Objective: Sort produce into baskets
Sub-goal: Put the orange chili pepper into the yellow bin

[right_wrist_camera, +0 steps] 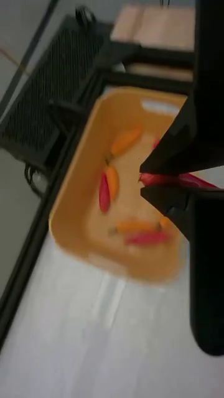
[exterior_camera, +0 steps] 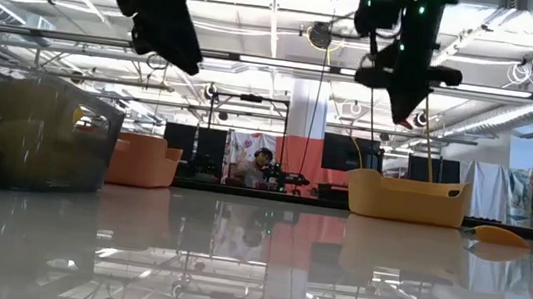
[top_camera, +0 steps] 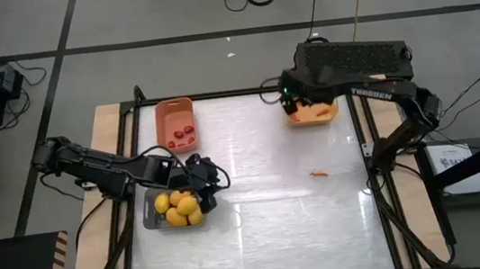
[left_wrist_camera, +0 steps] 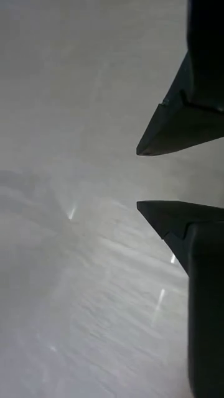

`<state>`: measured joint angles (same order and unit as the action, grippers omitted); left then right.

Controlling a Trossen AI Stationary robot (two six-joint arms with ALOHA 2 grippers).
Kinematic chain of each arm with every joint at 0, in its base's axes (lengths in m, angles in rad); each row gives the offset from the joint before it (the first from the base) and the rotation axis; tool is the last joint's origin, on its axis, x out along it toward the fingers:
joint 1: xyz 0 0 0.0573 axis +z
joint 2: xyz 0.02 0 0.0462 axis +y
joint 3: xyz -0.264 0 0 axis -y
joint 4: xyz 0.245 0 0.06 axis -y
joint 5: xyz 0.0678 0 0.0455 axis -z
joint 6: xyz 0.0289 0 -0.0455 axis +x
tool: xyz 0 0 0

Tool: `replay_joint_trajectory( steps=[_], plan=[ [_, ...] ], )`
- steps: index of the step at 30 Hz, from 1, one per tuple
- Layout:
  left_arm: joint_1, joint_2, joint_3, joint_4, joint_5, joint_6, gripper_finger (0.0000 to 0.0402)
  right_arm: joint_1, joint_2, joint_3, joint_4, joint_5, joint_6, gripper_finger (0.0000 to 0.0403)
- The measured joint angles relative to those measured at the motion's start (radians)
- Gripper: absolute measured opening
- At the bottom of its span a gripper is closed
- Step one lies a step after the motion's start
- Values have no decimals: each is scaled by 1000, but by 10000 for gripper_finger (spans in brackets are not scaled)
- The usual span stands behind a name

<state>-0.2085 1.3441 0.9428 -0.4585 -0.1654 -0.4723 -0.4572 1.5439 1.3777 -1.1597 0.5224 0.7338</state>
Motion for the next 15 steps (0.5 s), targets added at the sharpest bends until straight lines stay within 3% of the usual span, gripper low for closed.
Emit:
replay_joint_trajectory(
  steps=[8, 15],
  plan=[
    [0, 0, 0, 41, -67, -122, 135, -142, 59, 0, 11, -2, -198, 40],
    [0, 0, 0, 46, -104, -203, 135, -209, 89, 0, 4, -4, -257, 63]
  ],
)
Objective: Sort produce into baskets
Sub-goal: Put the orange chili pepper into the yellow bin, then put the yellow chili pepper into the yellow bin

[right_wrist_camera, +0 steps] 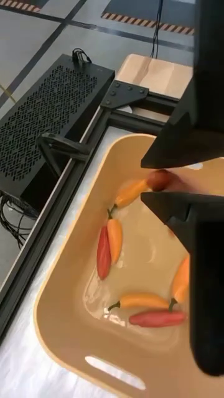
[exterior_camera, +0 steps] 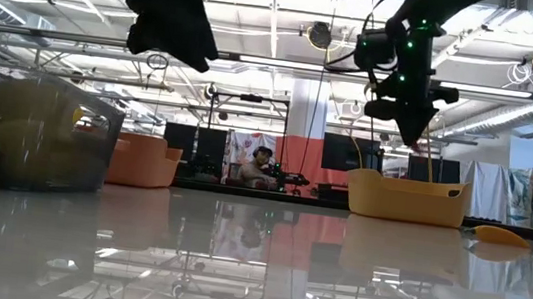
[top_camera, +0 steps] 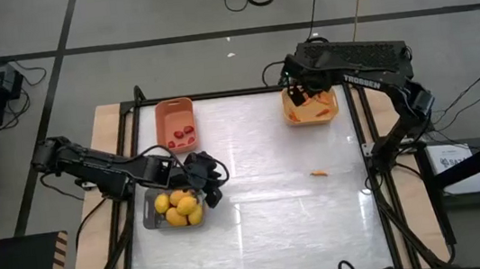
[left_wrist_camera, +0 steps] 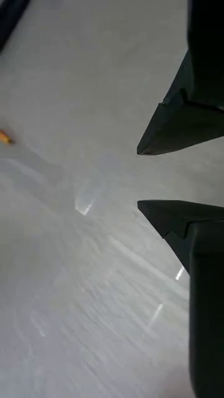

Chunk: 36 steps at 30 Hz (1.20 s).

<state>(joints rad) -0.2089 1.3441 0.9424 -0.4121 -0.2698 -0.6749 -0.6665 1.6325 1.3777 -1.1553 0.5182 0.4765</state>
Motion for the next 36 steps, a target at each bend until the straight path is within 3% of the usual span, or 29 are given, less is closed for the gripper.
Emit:
replay_joint_trajectory(
  steps=[9, 13, 15, 23, 28, 31, 36],
  plan=[
    [-1, 0, 0, 53, -3, -2, 135, -20, 0, 0, -15, -13, -28, 123],
    [-1, 0, 0, 56, -4, -1, 135, 29, -5, 0, -58, -158, -29, 139],
    [-1, 0, 0, 56, -4, -1, 135, 79, -6, 0, -101, -207, -26, 141],
    [-1, 0, 0, 54, -5, 35, 135, 399, -11, -28, -232, -218, 112, 141],
    [-1, 0, 0, 54, -5, 65, 135, 578, -10, -137, -208, -384, 76, 141],
    [-1, 0, 0, 55, -5, 86, 135, 645, -9, -216, -173, -448, 8, 141],
    [11, 0, 0, 56, 1, 86, 135, 669, -10, -308, -144, -486, 39, 142]
  ],
)
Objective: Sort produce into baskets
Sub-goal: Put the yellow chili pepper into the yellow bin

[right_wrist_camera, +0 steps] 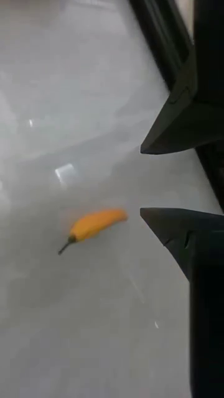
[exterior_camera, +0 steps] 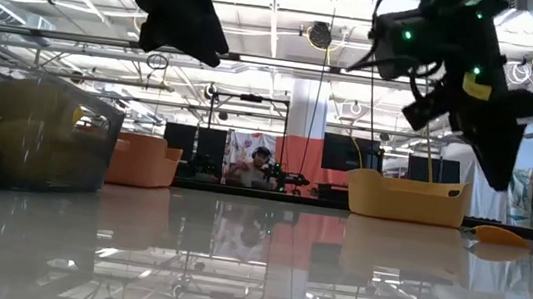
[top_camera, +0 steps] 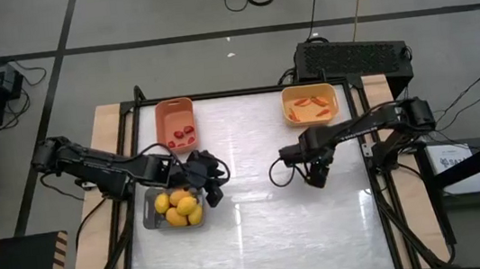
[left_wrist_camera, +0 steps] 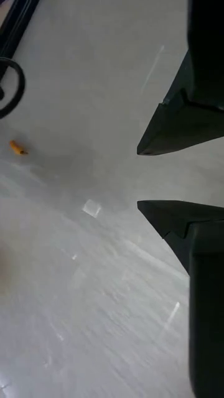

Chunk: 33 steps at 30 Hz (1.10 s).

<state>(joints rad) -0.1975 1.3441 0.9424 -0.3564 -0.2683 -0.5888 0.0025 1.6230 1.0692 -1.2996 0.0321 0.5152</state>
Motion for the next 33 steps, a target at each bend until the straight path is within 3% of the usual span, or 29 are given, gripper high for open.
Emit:
replay_joint_trajectory(
  steps=[5, 12, 18, 28, 33],
  plan=[
    [17, 0, 0, 11, 6, 0, 135, 2, 0, -66, 106, -57, 25, 155],
    [21, 0, 0, 15, 10, -8, 135, 6, 0, -88, 143, -64, 30, 208],
    [21, 0, 0, 43, 14, -8, 135, 27, 0, -137, 220, -64, -144, 226],
    [21, 0, 0, 63, 31, -11, 135, 29, 0, -232, 351, -57, -194, 188],
    [21, 0, 0, 64, 31, -11, 135, 29, -2, -243, 361, -58, -183, 128]
  ],
)
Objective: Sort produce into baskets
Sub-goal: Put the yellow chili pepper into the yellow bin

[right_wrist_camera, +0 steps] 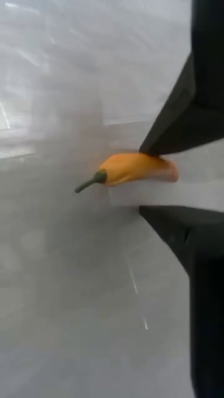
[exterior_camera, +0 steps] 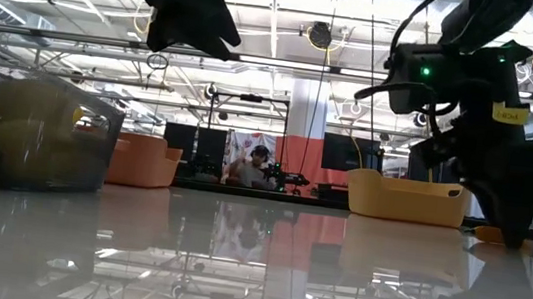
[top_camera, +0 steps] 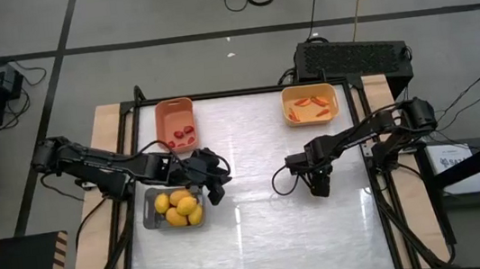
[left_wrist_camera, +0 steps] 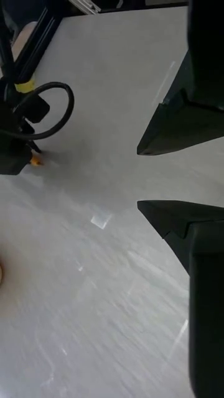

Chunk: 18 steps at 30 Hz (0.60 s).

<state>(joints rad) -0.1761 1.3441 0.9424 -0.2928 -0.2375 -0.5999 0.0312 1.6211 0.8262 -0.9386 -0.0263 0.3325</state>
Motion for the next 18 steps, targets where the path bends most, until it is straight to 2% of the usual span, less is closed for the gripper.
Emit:
replay_joint_trajectory(
  steps=[7, 13, 18],
  plan=[
    [0, 0, 0, 0, 0, 3, 135, -1, 3, 25, 2, 78, 17, 13],
    [0, 0, 0, 0, 5, 4, 135, -4, 3, 136, -71, 89, 20, 20],
    [0, -6, 0, -5, 74, 26, 135, -39, 3, 277, -150, 136, -25, 6]
  ],
)
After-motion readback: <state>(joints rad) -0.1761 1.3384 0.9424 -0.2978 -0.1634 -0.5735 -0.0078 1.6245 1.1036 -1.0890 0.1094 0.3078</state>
